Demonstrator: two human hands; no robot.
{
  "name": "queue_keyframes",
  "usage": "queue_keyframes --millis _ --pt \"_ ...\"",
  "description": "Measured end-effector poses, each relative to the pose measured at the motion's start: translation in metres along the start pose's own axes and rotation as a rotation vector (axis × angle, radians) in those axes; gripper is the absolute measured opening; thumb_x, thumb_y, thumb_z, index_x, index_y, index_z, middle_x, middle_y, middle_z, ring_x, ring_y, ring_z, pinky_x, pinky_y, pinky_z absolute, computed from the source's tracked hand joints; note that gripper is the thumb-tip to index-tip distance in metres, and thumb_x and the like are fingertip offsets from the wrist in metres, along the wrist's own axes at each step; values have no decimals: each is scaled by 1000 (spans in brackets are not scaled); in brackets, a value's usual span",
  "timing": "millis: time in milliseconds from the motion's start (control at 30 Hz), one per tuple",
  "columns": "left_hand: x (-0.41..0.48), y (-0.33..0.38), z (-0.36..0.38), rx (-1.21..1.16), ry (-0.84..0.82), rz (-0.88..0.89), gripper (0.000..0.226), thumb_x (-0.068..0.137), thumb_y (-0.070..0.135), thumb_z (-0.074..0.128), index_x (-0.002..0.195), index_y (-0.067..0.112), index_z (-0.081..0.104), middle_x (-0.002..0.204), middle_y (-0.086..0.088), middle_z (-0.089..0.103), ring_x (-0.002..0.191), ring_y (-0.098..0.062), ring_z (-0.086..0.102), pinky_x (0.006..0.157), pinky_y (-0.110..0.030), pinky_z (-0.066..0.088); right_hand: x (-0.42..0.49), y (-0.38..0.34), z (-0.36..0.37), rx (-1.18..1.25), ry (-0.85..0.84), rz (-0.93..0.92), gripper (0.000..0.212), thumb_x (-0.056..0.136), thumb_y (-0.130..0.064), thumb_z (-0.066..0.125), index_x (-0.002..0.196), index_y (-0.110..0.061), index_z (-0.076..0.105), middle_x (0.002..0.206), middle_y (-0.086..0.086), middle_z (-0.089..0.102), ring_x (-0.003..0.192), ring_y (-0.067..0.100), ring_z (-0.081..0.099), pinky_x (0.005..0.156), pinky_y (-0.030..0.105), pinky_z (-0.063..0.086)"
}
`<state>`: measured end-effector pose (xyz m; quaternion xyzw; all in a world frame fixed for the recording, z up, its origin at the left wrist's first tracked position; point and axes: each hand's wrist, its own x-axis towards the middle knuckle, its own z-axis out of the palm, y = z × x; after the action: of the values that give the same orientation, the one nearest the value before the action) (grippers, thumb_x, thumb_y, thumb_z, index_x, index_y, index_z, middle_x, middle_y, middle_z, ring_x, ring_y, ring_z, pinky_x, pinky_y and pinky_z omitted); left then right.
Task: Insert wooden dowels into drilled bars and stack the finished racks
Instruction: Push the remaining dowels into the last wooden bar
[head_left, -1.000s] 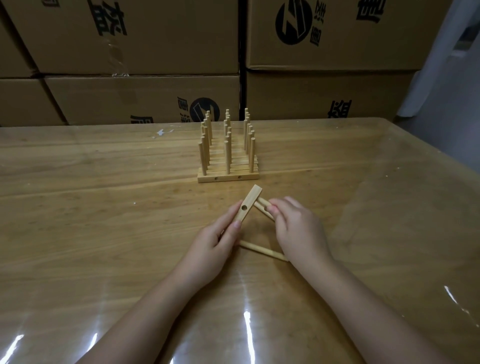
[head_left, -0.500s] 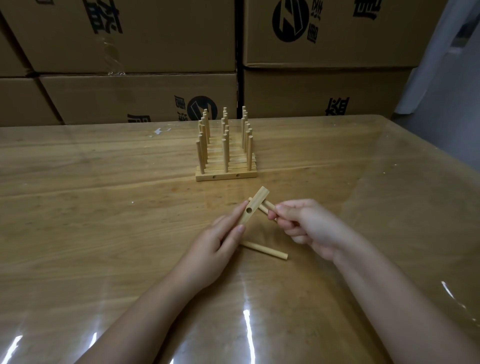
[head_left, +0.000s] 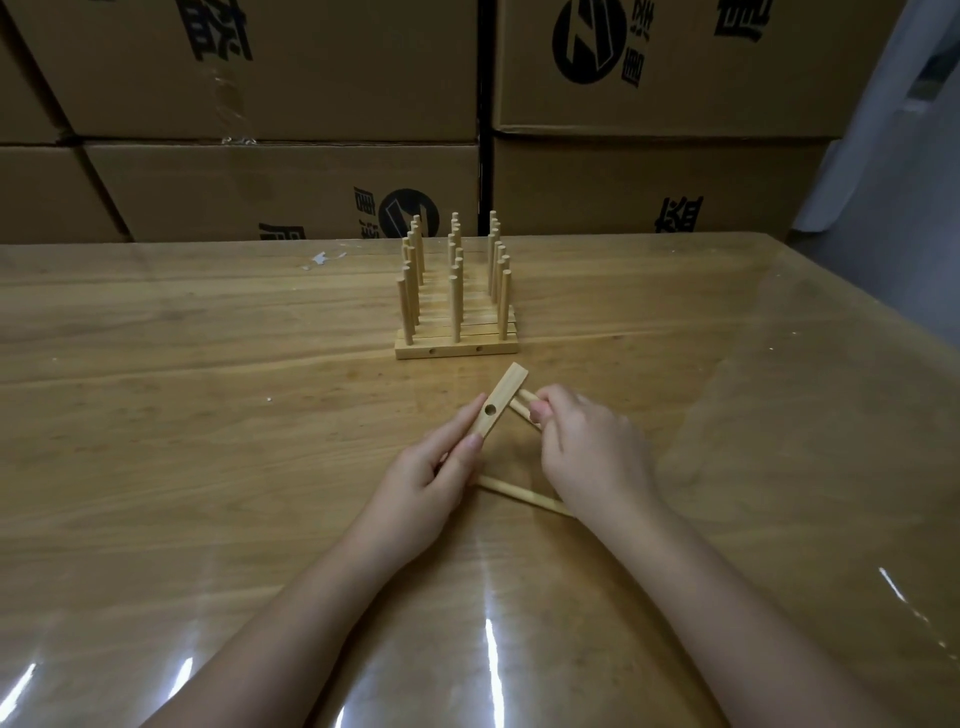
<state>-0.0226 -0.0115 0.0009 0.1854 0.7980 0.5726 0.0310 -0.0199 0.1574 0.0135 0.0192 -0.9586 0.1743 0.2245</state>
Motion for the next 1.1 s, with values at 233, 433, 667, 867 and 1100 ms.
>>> queue_keyframes --millis 233,433,667,867,1100 --pt "-1 0 2 62 -31 37 44 97 23 48 133 47 39 113 20 41 99 15 24 94 -40 39 2 7 -2 243 -186 165 25 98 -32 37 77 -30 51 60 -12 51 58 8 48 49 25 32" --pt "-2 -1 1 107 -28 76 45 96 22 50 127 53 40 85 22 62 98 17 55 74 -6 41 6 12 -9 762 -372 400 35 97 -30 41 67 -21 56 49 -11 39 48 7 37 57 28 29" --pt "4 -5 2 -151 -6 -10 38 97 25 46 133 40 48 77 9 68 64 4 25 53 -30 49 5 12 -6 519 -95 199 28 95 -45 37 99 -28 58 81 -10 57 77 10 54 68 30 43" --pt "13 -8 -13 -653 299 -185 23 101 23 42 113 33 59 61 -2 58 44 -11 48 37 -22 39 -6 17 -8 350 28 -24 28 92 -47 35 79 -24 45 73 -13 46 65 5 47 56 27 36" --pt "14 -9 -17 -782 262 -211 25 102 26 39 113 27 60 60 -4 56 45 -11 47 38 -22 40 -8 13 -7 134 -463 -145 18 87 -47 56 93 -31 56 87 -21 43 88 1 46 76 24 43"
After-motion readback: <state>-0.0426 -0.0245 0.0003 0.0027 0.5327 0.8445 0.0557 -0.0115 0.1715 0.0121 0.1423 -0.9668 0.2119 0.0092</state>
